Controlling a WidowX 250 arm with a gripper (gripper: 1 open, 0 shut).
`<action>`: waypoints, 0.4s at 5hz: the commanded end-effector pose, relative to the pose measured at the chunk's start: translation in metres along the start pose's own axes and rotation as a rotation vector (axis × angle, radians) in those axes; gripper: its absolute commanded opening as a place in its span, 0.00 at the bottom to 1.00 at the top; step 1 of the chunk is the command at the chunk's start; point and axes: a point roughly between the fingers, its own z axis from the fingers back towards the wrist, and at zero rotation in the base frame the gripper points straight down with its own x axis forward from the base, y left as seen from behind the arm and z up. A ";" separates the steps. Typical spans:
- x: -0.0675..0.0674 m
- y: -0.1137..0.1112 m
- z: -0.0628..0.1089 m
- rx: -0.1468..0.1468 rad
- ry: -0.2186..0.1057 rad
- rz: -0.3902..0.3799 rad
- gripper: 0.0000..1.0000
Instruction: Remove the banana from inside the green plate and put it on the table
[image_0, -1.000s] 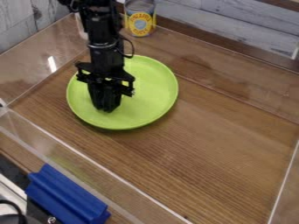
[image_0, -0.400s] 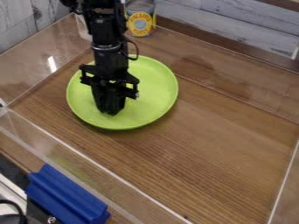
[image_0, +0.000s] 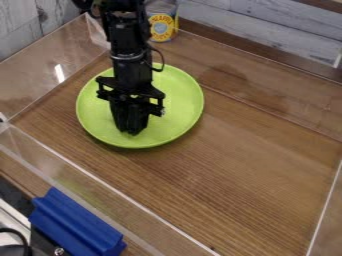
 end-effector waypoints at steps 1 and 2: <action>0.002 -0.008 0.013 0.009 -0.051 -0.016 0.00; 0.001 -0.011 0.013 0.006 -0.053 -0.024 0.00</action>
